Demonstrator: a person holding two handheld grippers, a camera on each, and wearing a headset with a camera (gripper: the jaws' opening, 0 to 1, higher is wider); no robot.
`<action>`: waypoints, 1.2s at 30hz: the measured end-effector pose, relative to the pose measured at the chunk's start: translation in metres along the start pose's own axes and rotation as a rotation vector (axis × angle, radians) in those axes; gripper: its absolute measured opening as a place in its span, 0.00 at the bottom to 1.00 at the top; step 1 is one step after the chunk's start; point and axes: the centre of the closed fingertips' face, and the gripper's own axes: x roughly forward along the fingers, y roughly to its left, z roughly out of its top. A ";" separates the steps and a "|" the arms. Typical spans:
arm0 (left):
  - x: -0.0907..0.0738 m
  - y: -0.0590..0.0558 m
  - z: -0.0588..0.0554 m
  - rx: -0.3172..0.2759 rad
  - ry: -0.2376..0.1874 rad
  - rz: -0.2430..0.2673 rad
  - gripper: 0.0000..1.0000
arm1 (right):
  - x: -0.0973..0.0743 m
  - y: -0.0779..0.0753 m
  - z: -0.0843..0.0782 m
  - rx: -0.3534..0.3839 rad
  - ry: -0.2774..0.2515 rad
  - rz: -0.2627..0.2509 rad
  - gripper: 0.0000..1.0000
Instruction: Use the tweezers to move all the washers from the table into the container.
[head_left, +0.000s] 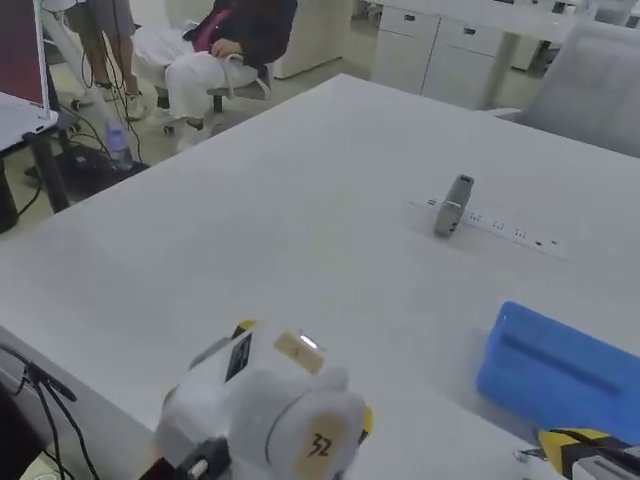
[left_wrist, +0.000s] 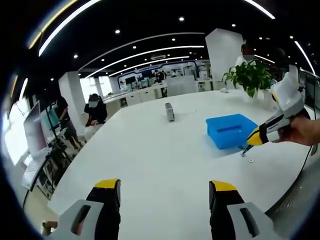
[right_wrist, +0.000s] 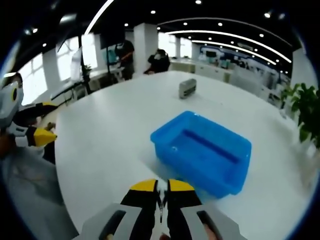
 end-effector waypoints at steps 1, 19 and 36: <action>0.000 0.000 0.000 0.000 -0.002 0.001 0.73 | -0.001 -0.001 0.000 0.002 0.007 -0.001 0.03; 0.000 0.001 -0.002 0.006 0.014 0.001 0.74 | 0.007 0.001 -0.001 -0.048 0.249 0.073 0.03; 0.000 -0.005 -0.002 0.020 0.015 -0.023 0.74 | 0.015 0.000 0.019 0.040 -0.017 -0.027 0.03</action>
